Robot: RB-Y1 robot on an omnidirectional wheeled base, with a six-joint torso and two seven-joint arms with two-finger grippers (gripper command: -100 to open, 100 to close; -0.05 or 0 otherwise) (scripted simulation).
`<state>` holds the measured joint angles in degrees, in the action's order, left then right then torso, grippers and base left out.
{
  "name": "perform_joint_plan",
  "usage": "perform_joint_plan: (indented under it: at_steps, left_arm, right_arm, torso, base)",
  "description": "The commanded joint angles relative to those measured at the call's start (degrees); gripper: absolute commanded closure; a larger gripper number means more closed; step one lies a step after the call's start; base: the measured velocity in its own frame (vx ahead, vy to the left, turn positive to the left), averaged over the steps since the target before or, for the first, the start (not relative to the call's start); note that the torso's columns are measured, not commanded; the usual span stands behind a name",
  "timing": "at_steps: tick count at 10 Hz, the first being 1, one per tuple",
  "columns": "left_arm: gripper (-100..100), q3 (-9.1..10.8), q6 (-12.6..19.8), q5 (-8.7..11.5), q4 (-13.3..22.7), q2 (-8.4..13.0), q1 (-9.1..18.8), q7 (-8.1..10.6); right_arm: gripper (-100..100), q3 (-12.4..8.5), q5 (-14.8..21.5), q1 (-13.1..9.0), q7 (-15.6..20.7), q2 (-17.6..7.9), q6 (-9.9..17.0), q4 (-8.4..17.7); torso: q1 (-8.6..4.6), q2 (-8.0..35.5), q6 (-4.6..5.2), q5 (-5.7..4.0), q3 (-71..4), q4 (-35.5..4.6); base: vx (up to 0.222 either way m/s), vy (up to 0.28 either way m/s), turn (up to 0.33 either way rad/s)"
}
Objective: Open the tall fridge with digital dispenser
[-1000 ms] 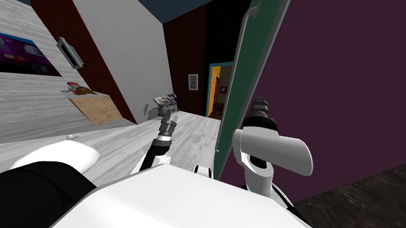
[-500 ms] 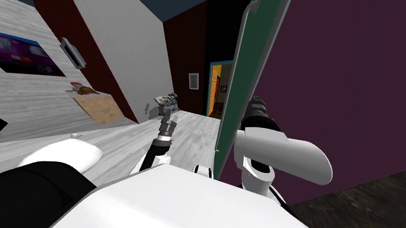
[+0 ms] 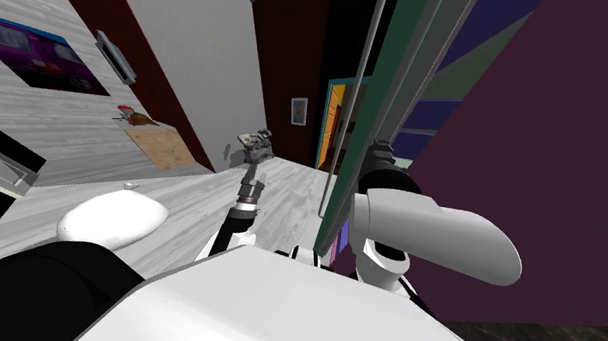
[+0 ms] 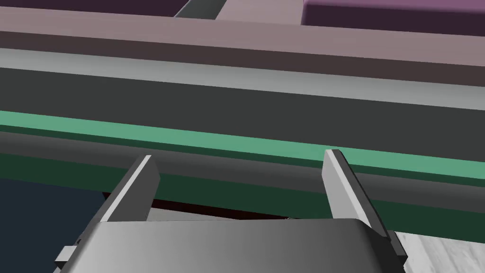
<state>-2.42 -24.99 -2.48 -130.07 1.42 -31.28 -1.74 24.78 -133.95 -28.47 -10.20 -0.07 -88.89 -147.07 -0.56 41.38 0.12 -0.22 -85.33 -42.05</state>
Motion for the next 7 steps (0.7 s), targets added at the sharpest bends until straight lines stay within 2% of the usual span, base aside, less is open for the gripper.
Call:
perform_joint_plan:
  at_steps: [1, 2, 3, 7]
  left_arm:
    - [0, 0.01, 0.00, 0.00, 0.00, 0.01, -0.01, 0.00]
    - [0, 0.02, 0.00, 0.00, 0.00, 0.02, -0.01, 0.00]
    - [0, 0.03, 0.00, 0.00, 0.00, 0.03, -0.02, 0.00]
    - [0, 0.02, 0.00, 0.00, 0.00, 0.02, -0.01, 0.00]
  right_arm:
    - [-100, -1.09, 4.89, -1.61, 3.70, -4.55, 4.75, 5.03]
    - [-100, -1.09, 6.86, -1.61, 3.70, -4.95, 6.56, 6.77]
    - [-100, -1.09, 8.55, -1.61, 3.70, -4.95, 6.56, 8.45]
    - [-100, -1.09, 15.29, -1.61, 3.70, -4.95, 6.56, 8.96]
  torso:
    - [0.09, 0.47, -0.04, 0.07, 0.43, -0.14]
    - [0.02, 0.69, -0.08, 0.06, 0.64, -0.19]
    - [0.07, 0.80, -0.09, 0.07, 0.71, -0.22]
    - [0.70, 0.98, -0.13, 0.26, 0.81, -0.26]
  base:
    - [-0.027, 0.086, -0.014]
    - [0.014, 0.000, 0.004]
    - [0.022, -0.034, 0.004]
    - [0.003, -0.011, 0.000]
